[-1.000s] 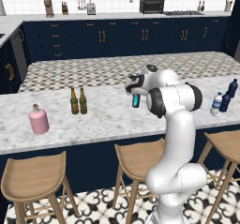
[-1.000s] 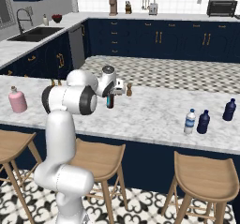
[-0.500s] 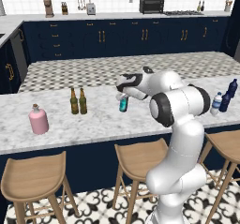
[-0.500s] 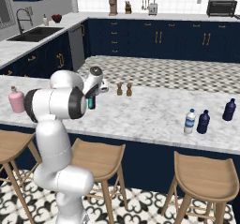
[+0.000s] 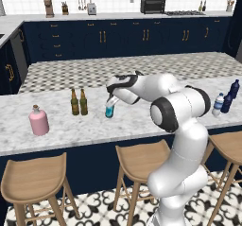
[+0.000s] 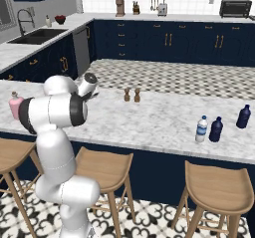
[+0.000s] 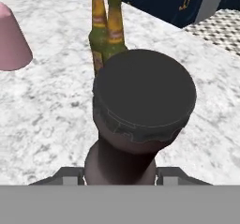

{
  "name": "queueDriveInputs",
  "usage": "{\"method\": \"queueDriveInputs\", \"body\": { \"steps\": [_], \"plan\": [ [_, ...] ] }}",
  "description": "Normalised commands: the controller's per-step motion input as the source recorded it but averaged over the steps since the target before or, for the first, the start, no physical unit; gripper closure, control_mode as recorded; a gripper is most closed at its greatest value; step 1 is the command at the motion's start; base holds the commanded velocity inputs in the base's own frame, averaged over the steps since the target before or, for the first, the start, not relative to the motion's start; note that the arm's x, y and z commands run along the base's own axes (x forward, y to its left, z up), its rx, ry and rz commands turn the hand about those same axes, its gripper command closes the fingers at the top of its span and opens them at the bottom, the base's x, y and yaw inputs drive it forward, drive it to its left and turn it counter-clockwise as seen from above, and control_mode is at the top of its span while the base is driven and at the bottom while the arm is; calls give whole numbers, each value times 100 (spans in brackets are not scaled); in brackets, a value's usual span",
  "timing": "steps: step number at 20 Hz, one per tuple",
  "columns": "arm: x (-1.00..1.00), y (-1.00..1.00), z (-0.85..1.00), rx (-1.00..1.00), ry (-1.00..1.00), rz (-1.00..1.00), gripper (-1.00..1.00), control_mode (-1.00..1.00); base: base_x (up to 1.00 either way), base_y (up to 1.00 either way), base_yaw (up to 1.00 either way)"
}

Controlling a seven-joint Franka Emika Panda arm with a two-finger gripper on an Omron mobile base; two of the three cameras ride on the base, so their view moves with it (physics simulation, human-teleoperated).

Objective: Move the plastic bottles in the middle to the plastics group, and the glass bottles in the middle to the glass group.

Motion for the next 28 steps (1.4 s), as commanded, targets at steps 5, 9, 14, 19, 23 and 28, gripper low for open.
{"method": "queueDriveInputs", "body": {
  "steps": [5,9,14,19,23,28],
  "plan": [
    [0,42,-2,0,-1,6,100,-100,0,0,0],
    [0,45,-1,0,0,3,100,-100,0,0,0],
    [0,41,1,0,-1,2,100,-100,0,0,0],
    [0,34,-2,0,0,0,100,-100,0,0,0],
    [0,26,0,0,0,0,100,-100,0,0,0],
    [-2,30,0,0,0,0,100,-100,0,0,0]
  ]
}}
